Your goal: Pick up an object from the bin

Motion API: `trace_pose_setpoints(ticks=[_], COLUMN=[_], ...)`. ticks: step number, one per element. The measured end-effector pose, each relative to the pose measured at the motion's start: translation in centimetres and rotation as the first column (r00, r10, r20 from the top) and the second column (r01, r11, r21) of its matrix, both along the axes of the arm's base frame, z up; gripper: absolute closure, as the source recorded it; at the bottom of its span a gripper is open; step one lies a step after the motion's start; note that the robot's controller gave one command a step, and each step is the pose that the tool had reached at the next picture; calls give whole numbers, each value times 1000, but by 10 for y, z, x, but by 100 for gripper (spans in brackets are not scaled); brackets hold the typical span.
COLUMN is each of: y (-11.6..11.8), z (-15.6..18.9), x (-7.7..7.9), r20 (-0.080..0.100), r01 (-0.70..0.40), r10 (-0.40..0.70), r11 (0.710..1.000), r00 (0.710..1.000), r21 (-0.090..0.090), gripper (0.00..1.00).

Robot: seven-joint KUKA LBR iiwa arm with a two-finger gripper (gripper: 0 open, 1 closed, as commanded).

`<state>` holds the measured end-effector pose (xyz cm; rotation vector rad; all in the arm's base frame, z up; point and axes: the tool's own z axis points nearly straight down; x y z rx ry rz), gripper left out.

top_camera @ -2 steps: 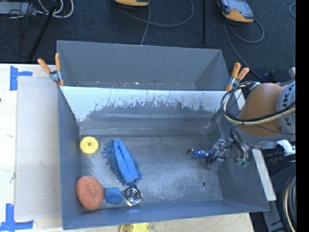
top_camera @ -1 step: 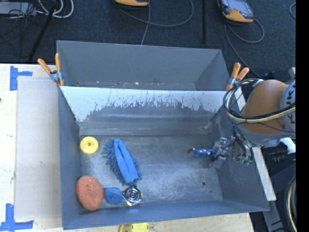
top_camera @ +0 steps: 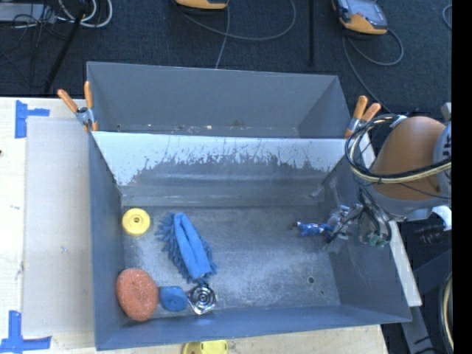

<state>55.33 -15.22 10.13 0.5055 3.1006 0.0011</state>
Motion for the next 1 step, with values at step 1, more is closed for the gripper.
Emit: trace_pose_setpoints(ticks=[1], y=[0], z=[10], x=[-1], r20=[-3], r01=[0], r10=[0], r11=[1000], r00=[1000], r21=[1], gripper=[100])
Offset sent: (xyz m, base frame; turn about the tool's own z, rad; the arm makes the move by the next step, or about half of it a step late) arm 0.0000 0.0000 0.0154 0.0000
